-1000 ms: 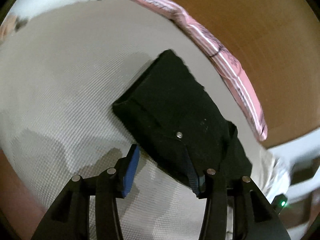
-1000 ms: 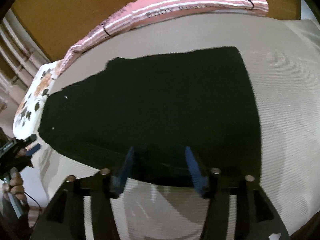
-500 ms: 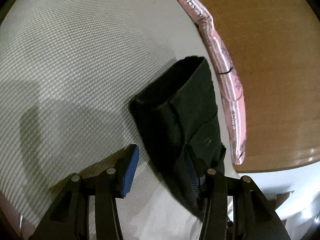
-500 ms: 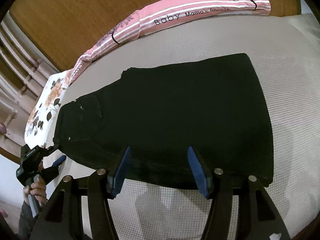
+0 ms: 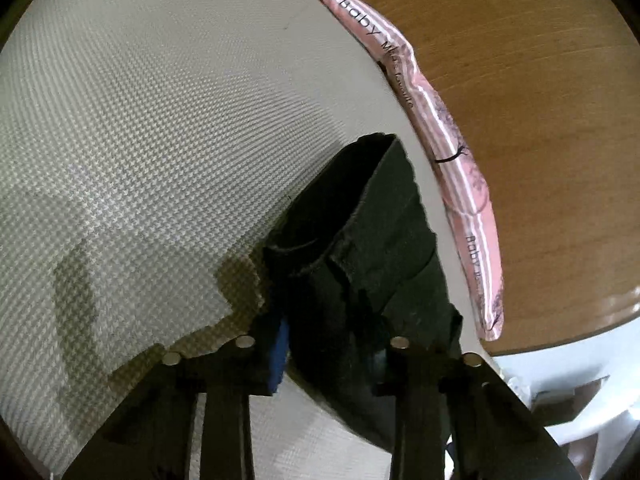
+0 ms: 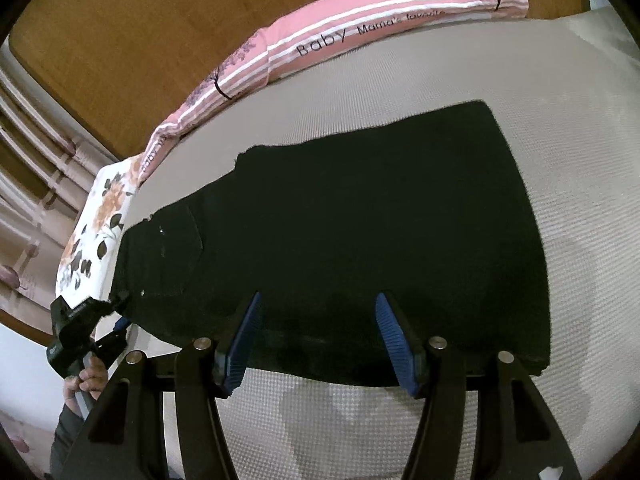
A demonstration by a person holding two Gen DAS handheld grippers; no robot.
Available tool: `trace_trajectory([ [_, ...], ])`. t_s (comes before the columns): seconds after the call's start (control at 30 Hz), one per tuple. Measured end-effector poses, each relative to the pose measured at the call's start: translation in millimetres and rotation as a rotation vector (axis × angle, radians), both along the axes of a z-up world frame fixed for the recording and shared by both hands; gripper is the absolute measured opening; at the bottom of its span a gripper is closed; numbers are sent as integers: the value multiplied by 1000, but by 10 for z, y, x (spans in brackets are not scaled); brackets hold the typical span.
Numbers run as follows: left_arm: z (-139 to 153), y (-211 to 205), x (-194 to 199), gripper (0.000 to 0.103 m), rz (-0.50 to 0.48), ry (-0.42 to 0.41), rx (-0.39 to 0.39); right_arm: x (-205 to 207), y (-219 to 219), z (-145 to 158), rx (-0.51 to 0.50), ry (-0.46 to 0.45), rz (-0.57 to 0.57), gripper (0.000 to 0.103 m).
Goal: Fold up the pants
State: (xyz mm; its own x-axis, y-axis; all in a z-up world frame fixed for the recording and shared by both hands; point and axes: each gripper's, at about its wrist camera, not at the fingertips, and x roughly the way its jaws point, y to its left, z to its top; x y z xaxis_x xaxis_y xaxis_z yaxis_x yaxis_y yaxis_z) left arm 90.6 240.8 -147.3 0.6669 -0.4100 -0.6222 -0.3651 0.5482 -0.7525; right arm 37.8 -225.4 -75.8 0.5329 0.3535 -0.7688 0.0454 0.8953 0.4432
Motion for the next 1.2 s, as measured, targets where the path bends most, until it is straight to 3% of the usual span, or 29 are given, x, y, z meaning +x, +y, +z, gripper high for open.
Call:
trace_trajectory([
  [0.1,309,-158,27,25,-28,-32,101,-26,-69,64,1,-18,-19,57],
  [0.27,1040,-722,197,23,-194,-163,299,-54,-243,140,16,-38,-64,57],
  [0.4,1497,-1302,279,23,-331,-297,344,-85,-404,206,27,-54,-101,57],
  [0.53,1709,-1961,344,23,-485,-380,361,-150,-603,255,30,-69,-141,57],
  [0.7,1610,-2787,390,23,-677,-396,370,-228,-884,263,43,-73,-190,58],
  [0.9,1006,-3592,363,23,-860,-272,448,-308,-1147,205,55,-61,-226,58],
  [1.03,713,-3913,221,25,-916,-234,605,-317,-1234,169,78,-51,-217,58],
  [1.07,714,-3938,174,31,-920,-249,623,-306,-1240,163,76,-46,-207,58],
  [1.2,836,-3974,49,39,-993,-286,596,-248,-1261,133,101,-39,-163,58],
])
